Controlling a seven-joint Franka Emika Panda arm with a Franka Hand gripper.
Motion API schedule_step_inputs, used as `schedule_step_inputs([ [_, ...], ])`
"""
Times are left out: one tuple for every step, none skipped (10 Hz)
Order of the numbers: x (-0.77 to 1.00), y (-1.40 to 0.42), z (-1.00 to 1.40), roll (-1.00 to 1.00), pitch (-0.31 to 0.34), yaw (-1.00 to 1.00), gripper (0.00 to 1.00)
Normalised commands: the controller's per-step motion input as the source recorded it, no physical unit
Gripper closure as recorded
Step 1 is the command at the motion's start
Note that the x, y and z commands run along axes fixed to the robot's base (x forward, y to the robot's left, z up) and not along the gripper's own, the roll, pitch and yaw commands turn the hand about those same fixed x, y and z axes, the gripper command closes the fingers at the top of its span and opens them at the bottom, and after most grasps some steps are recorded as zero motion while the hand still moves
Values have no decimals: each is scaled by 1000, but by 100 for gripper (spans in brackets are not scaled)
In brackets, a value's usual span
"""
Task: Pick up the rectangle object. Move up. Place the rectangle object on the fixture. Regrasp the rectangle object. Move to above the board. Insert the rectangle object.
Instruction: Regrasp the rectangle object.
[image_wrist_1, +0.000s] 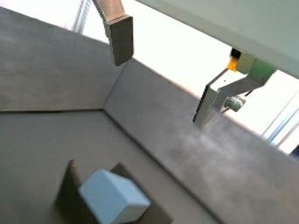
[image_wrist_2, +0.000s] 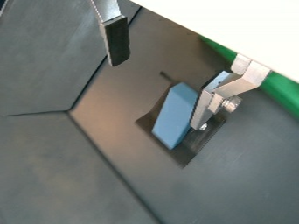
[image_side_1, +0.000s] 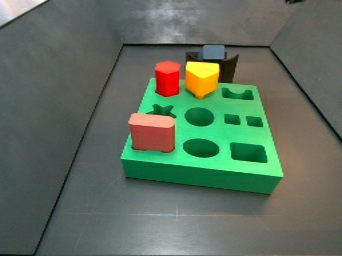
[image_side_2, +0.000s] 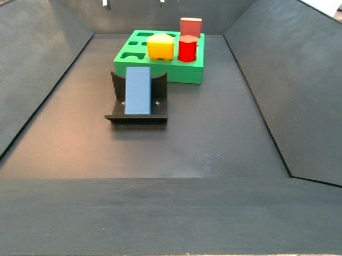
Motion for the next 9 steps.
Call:
schedule_step_inputs([
  [89,-35,-17,921,149,79,0],
  [90,-41,-13,656,150,108,0],
  [93,-40,-19,458,143,132,0],
  [95,-36,-13,340,131,145,0],
  [32,77,-1000,151,61,196,0],
  [32,77,-1000,125,38,203,0],
  [48,70,-1000,103,-15,187,0],
  [54,67,-1000,92,-40,174,0],
  [65,61,-1000,71,-99,130,0],
])
